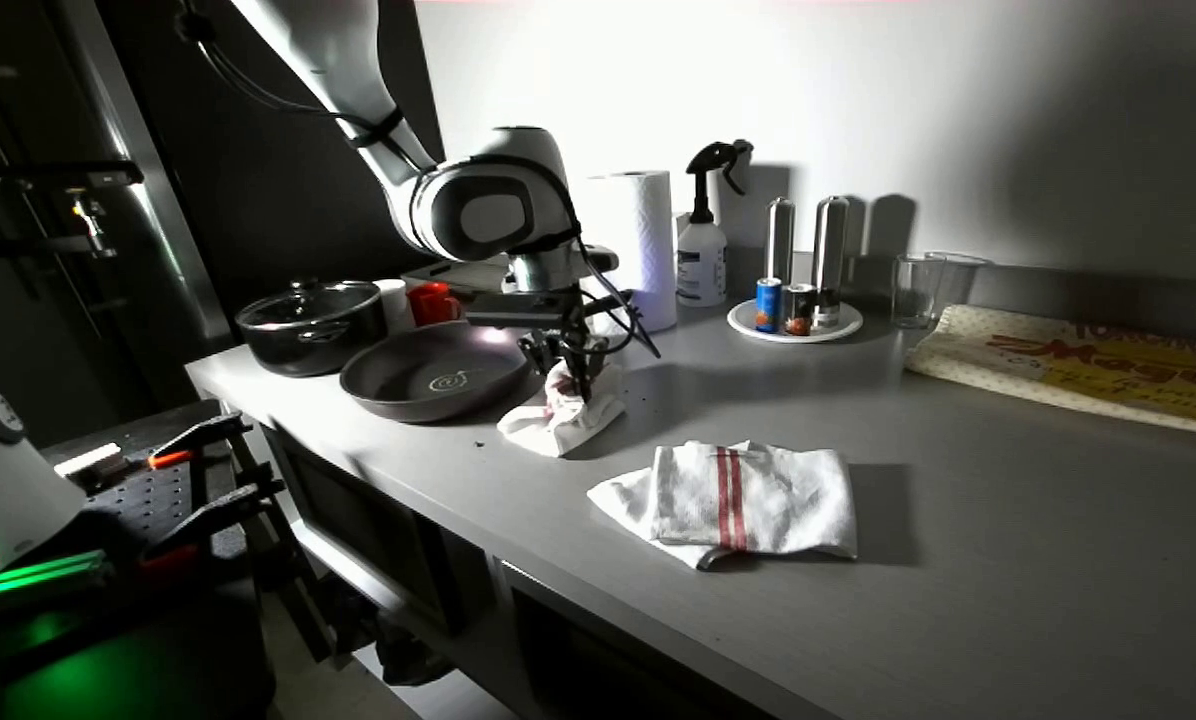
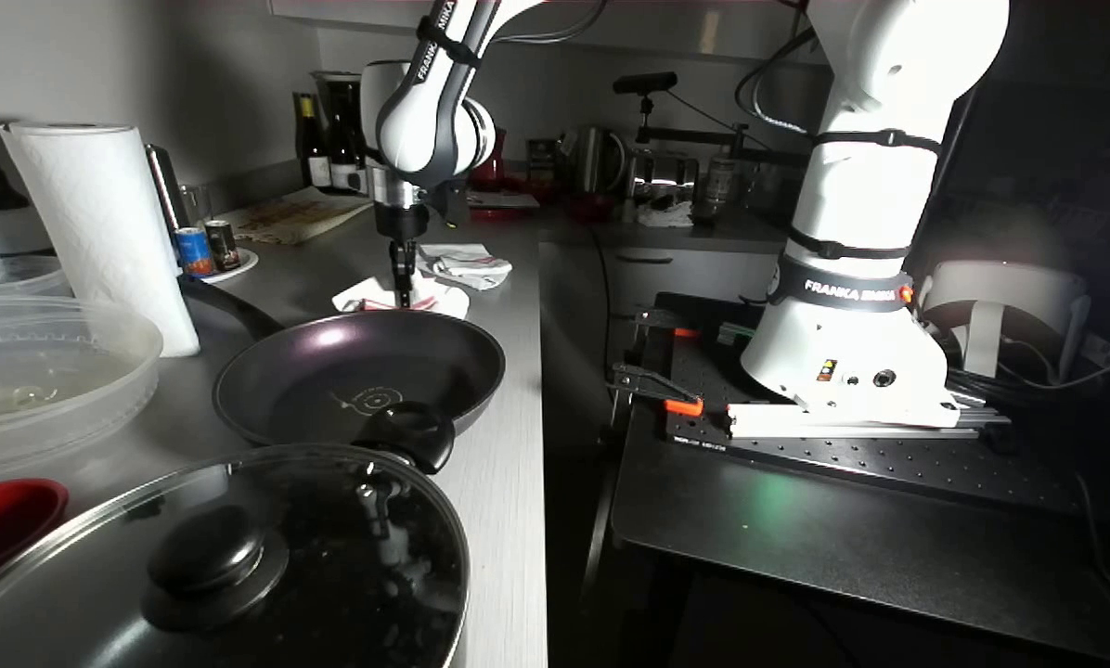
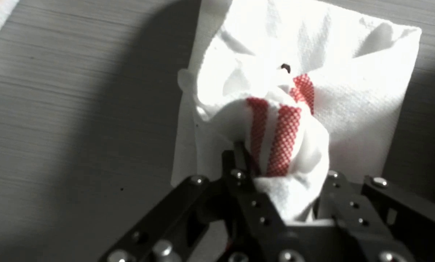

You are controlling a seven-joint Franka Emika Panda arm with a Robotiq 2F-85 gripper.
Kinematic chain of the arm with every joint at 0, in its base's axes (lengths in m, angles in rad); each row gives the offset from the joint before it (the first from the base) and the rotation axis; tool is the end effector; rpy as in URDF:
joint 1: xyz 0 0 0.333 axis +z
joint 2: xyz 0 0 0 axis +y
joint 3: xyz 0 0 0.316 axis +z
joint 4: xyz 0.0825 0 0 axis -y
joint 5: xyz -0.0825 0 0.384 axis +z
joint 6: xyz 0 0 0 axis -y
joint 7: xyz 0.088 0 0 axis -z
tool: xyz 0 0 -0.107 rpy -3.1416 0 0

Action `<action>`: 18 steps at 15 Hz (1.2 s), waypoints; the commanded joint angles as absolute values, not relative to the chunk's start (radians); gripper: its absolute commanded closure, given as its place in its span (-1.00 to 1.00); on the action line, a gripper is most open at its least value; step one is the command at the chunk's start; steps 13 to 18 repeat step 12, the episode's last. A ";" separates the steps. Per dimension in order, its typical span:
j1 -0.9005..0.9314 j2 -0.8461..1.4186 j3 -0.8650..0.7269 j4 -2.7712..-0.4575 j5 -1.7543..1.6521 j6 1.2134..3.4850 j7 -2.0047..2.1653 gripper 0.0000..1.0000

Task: Use the towel to wipe the pan

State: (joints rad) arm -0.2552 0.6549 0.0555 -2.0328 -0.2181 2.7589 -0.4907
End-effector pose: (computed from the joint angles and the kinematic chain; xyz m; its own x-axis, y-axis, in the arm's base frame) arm 0.5852 -0.1090 0.1244 0.8870 0.4607 0.0316 0.4568 -0.8853 0.0872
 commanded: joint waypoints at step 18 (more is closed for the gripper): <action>-0.248 0.497 0.064 -2.189 -0.213 2.898 -0.494 -1.00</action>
